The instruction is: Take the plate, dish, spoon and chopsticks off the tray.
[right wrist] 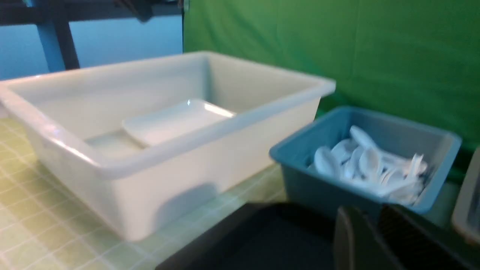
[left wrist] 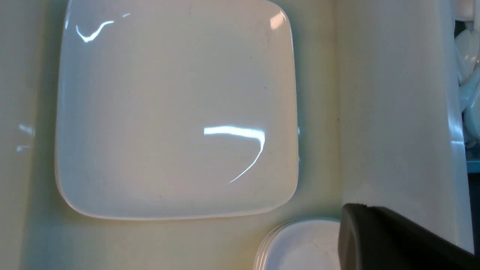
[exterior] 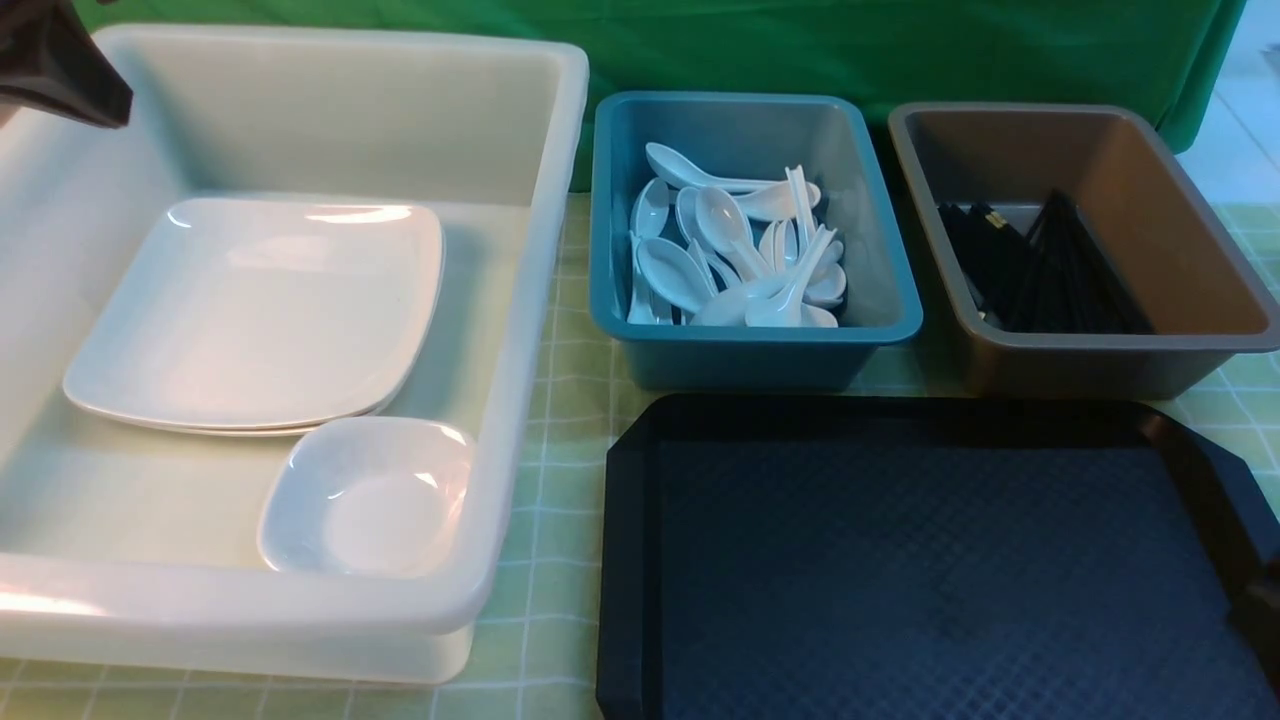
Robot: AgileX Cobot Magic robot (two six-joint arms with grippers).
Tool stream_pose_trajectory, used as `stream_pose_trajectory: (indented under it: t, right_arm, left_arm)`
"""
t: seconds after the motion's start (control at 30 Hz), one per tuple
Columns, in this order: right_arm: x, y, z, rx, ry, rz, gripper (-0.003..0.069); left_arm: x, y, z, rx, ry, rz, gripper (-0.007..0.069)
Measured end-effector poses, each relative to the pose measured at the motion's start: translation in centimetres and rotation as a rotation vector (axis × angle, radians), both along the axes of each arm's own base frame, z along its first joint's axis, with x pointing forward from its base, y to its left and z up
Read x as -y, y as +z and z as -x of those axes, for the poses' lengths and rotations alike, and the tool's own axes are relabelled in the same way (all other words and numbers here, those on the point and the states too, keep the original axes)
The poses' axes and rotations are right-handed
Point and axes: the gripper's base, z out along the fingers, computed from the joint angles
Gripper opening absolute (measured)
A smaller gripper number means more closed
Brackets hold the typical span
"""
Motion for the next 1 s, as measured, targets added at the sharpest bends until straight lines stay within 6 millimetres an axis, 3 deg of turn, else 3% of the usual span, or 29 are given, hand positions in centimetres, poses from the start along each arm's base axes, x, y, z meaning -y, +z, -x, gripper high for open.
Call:
stream_pose_trajectory:
  t: [0.33,0.67,1.0]
  right_arm:
    - [0.6,-4.1,0.2,-0.079,-0.049,0.024,0.0118]
    - [3.1,-7.8,-0.1,-0.076,-0.444,0.006,0.0144]
    - [4.5,-7.9,-0.3,-0.074,-0.681,0.027,0.0173]
  left_arm:
    - [-0.2,-0.1,0.0,-0.01,0.027,-0.005,-0.0013]
    - [-0.9,-0.3,0.1,-0.028,0.046,-0.091,-0.0013]
    - [-0.8,-0.3,0.1,-0.026,0.043,-0.078,-0.0013]
